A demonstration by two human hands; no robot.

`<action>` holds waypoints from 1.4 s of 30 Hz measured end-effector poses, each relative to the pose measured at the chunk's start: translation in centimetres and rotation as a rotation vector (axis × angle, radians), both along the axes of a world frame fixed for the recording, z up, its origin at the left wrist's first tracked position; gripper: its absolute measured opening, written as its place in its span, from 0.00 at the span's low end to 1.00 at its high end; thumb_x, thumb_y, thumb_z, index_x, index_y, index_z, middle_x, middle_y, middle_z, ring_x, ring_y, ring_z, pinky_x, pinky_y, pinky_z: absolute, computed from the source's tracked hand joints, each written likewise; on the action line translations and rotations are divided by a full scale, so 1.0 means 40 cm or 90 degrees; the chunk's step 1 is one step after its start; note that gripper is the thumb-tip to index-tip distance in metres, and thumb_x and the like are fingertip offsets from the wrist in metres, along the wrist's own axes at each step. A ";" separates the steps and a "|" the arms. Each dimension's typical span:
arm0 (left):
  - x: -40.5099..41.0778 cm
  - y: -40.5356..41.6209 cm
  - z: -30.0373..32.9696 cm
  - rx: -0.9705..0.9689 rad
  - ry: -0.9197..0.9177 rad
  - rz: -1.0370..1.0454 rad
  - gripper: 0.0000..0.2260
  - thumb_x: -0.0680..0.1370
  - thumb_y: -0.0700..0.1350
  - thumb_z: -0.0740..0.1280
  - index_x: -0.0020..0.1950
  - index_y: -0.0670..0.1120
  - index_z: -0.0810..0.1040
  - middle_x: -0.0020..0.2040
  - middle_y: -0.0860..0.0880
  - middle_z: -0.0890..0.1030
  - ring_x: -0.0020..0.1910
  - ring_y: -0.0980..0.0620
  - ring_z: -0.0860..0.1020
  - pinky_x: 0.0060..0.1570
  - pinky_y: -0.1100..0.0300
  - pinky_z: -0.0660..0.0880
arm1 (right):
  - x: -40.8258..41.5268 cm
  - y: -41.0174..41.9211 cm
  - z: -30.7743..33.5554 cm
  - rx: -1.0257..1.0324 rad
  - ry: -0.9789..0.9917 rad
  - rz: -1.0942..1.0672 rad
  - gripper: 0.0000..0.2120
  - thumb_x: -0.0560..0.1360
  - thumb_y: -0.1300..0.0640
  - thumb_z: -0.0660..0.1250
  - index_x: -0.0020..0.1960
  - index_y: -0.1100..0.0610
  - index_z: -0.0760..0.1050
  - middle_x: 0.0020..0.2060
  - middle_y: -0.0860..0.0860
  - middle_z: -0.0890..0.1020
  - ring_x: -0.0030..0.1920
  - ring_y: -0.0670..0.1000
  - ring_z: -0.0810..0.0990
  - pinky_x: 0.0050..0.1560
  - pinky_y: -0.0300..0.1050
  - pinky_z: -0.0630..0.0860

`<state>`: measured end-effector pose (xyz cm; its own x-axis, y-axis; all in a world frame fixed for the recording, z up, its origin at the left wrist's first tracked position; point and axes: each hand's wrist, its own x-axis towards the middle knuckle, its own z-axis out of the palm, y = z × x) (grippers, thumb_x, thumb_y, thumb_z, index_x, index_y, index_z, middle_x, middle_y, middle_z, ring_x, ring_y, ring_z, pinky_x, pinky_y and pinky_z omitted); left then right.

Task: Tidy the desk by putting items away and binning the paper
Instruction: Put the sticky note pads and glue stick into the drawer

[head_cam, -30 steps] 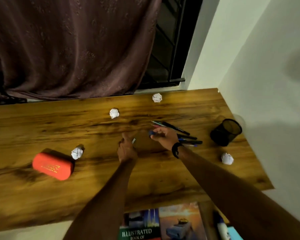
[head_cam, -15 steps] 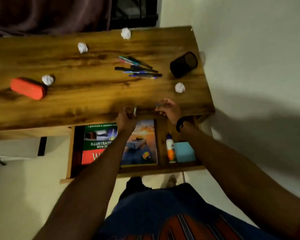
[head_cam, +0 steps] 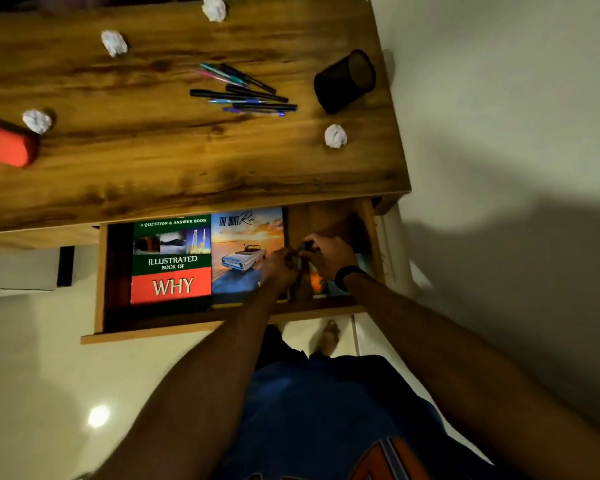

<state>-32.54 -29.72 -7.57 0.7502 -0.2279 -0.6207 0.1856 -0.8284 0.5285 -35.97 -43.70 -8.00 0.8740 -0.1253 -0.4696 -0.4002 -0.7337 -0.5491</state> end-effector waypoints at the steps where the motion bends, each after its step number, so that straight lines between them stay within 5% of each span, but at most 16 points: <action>1: -0.005 0.001 -0.011 0.007 0.017 0.003 0.13 0.79 0.43 0.64 0.62 0.43 0.78 0.60 0.41 0.80 0.61 0.42 0.76 0.55 0.59 0.70 | 0.008 0.003 -0.009 -0.027 -0.007 0.017 0.18 0.76 0.42 0.64 0.62 0.50 0.74 0.55 0.55 0.81 0.57 0.59 0.76 0.56 0.54 0.74; 4: -0.020 0.013 -0.049 0.022 0.052 0.033 0.13 0.77 0.45 0.65 0.59 0.42 0.79 0.57 0.39 0.80 0.58 0.40 0.78 0.59 0.52 0.75 | 0.027 0.008 -0.022 -0.126 -0.068 0.068 0.15 0.76 0.46 0.67 0.58 0.54 0.77 0.61 0.58 0.75 0.64 0.61 0.69 0.62 0.55 0.70; 8: -0.036 0.010 -0.050 0.080 0.011 0.082 0.19 0.74 0.61 0.65 0.49 0.45 0.79 0.48 0.42 0.83 0.48 0.42 0.82 0.47 0.47 0.81 | 0.052 0.009 -0.034 -0.187 -0.049 0.098 0.13 0.74 0.49 0.69 0.56 0.54 0.78 0.61 0.55 0.72 0.66 0.59 0.66 0.62 0.57 0.69; 16: -0.059 0.014 -0.036 0.172 0.000 -0.034 0.22 0.78 0.57 0.62 0.63 0.42 0.70 0.61 0.39 0.75 0.60 0.37 0.75 0.57 0.44 0.76 | 0.046 0.038 -0.054 -0.243 -0.018 0.154 0.10 0.76 0.54 0.66 0.56 0.55 0.78 0.63 0.55 0.69 0.66 0.60 0.63 0.65 0.57 0.63; 20: -0.056 0.030 -0.026 0.151 -0.009 -0.036 0.19 0.77 0.56 0.65 0.60 0.44 0.73 0.59 0.40 0.76 0.58 0.39 0.76 0.56 0.46 0.77 | 0.038 0.038 -0.049 -0.233 -0.023 0.153 0.15 0.76 0.50 0.66 0.60 0.55 0.76 0.65 0.56 0.69 0.67 0.60 0.64 0.64 0.56 0.63; 27: -0.106 0.099 0.024 0.071 -0.070 0.103 0.06 0.74 0.46 0.68 0.49 0.48 0.80 0.49 0.44 0.84 0.50 0.44 0.82 0.50 0.49 0.80 | -0.022 0.061 -0.010 -0.101 -0.132 0.029 0.13 0.76 0.52 0.63 0.59 0.55 0.73 0.57 0.57 0.74 0.58 0.60 0.73 0.56 0.54 0.72; 33: -0.157 0.181 0.069 -0.021 -0.183 0.311 0.08 0.72 0.47 0.72 0.48 0.45 0.80 0.46 0.45 0.84 0.47 0.44 0.82 0.45 0.55 0.76 | -0.102 0.159 0.036 0.036 -0.163 -0.110 0.11 0.79 0.48 0.62 0.54 0.54 0.73 0.49 0.56 0.80 0.50 0.57 0.78 0.43 0.49 0.73; 39: -0.154 0.299 0.104 -0.111 -0.138 0.385 0.09 0.69 0.53 0.75 0.37 0.49 0.80 0.36 0.48 0.83 0.39 0.47 0.82 0.44 0.53 0.81 | -0.188 0.274 0.050 -0.101 -0.244 -0.213 0.11 0.79 0.49 0.61 0.44 0.55 0.74 0.41 0.56 0.80 0.45 0.57 0.77 0.44 0.48 0.70; 42: -0.173 0.372 0.101 -0.109 -0.083 0.405 0.14 0.72 0.55 0.71 0.36 0.45 0.81 0.30 0.44 0.82 0.28 0.46 0.82 0.34 0.54 0.81 | -0.237 0.349 0.065 -0.168 -0.215 -0.291 0.13 0.79 0.47 0.61 0.41 0.54 0.72 0.38 0.54 0.79 0.44 0.57 0.76 0.46 0.47 0.67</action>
<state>-39.47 -14.86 -3.52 0.8376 0.1963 -0.5097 0.5353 -0.4807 0.6946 -45.45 -29.75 -5.39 0.7992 -0.5958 -0.0792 -0.5421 -0.6576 -0.5232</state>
